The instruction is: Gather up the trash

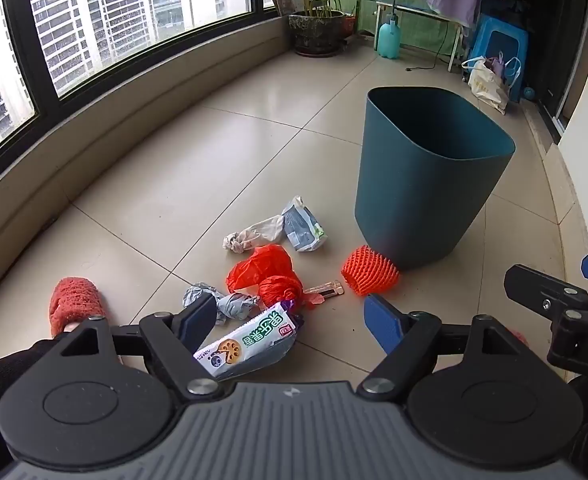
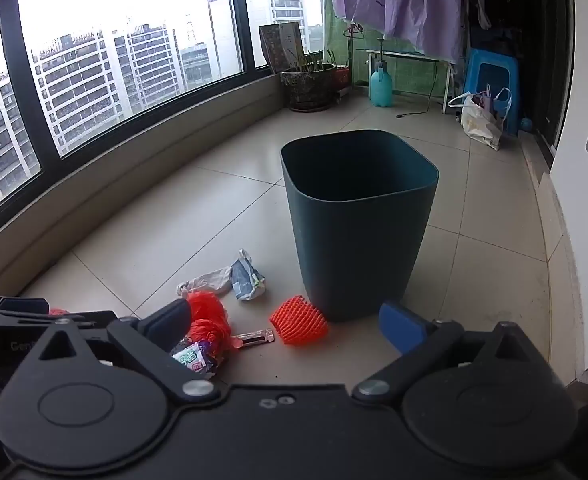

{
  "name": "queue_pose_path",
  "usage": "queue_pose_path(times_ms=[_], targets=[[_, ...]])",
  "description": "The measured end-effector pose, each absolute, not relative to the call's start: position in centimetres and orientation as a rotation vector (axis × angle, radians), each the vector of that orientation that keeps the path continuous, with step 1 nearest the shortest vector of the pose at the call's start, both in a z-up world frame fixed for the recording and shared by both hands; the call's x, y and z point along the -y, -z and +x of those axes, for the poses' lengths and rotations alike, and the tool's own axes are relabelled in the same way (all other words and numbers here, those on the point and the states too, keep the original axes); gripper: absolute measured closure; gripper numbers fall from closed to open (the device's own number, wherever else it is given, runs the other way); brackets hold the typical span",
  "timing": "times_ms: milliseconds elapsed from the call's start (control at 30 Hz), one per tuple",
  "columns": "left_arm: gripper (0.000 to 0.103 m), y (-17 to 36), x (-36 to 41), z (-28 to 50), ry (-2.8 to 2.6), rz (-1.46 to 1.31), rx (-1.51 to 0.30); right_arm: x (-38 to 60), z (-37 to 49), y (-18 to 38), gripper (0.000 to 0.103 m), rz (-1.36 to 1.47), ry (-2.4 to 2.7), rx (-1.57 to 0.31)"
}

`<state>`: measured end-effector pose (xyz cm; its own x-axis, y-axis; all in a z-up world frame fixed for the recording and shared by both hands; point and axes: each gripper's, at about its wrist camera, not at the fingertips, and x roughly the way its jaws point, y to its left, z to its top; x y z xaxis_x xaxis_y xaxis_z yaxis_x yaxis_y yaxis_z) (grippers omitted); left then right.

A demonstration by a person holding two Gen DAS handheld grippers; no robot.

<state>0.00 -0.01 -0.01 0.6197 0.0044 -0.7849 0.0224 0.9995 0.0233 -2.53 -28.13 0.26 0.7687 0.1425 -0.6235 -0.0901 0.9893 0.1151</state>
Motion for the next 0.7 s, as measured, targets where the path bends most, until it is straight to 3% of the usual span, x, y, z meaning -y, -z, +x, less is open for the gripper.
queue_pose_path(times_ms=[700], targets=[[0.022,0.4,-1.0,0.4,-0.005,-0.024,-0.907,28.0,-2.4,-0.1,0.003,0.086,-0.129,-0.68]])
